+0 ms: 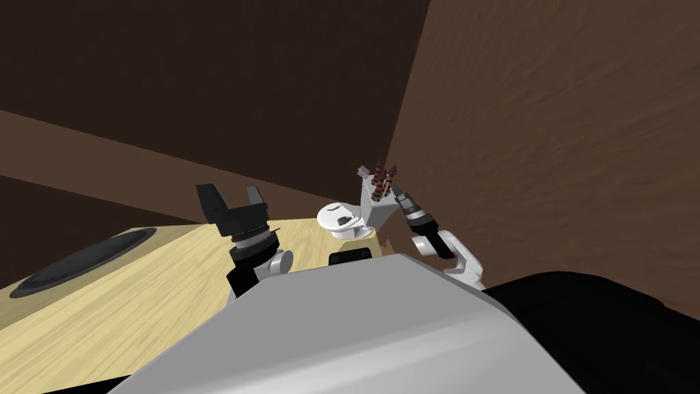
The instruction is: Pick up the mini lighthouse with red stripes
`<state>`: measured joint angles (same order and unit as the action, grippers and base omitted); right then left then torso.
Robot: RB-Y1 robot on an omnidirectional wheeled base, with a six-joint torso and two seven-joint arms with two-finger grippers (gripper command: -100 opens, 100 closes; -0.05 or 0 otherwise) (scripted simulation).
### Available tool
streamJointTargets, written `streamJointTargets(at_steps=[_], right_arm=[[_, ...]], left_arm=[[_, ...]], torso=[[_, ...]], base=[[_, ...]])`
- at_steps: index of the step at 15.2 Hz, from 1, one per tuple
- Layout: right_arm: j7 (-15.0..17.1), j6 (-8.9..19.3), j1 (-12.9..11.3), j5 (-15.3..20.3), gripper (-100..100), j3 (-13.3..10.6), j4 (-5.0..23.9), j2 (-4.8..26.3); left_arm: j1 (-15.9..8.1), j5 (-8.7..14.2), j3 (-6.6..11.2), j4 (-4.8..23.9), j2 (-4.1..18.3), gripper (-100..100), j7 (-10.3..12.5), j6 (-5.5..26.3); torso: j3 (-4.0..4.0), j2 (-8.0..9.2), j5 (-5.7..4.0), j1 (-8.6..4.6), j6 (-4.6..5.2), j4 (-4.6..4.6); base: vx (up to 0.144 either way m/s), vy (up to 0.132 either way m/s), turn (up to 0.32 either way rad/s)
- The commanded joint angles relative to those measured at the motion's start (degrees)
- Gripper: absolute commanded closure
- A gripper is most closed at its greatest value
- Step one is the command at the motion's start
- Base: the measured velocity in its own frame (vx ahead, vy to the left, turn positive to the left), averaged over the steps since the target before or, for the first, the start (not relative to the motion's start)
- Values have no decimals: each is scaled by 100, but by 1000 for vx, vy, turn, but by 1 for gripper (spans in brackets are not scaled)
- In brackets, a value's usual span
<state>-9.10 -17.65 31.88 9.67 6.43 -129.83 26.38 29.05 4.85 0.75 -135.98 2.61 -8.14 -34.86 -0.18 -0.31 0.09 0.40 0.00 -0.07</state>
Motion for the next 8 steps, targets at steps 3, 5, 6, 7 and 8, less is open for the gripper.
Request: streamJointTargets(at_steps=[3, 5, 6, 7, 8], right_arm=[[-31, 403, 98, 89, -100, 127, -22, 263], [-52, 601, 152, 141, -100, 196, -15, 396], [-73, 801, 206, 194, -100, 265, -7, 524], [-73, 801, 206, 194, -100, 265, -7, 524], [-95, 1002, 261, 247, -100, 335, 1, 647]], left_arm=[[0, 0, 0, 0, 0, 0, 0, 0], [0, 0, 0, 0, 0, 0, 0, 0], [0, 0, 0, 0, 0, 0, 0, 0], [0, 0, 0, 0, 0, 0, 0, 0], [0, 0, 0, 0, 0, 0, 0, 0]], torso=[[-1, -1, -1, -3, 0, 0], [-2, -3, -1, -2, -1, -1], [-2, -3, 0, 0, 0, -1], [-2, -3, 0, -1, 0, -1], [-1, -1, 0, -2, 0, -1]], base=[[70, 84, -25], [75, 96, -22], [76, 93, -31], [65, 88, -29], [61, 90, -31]])
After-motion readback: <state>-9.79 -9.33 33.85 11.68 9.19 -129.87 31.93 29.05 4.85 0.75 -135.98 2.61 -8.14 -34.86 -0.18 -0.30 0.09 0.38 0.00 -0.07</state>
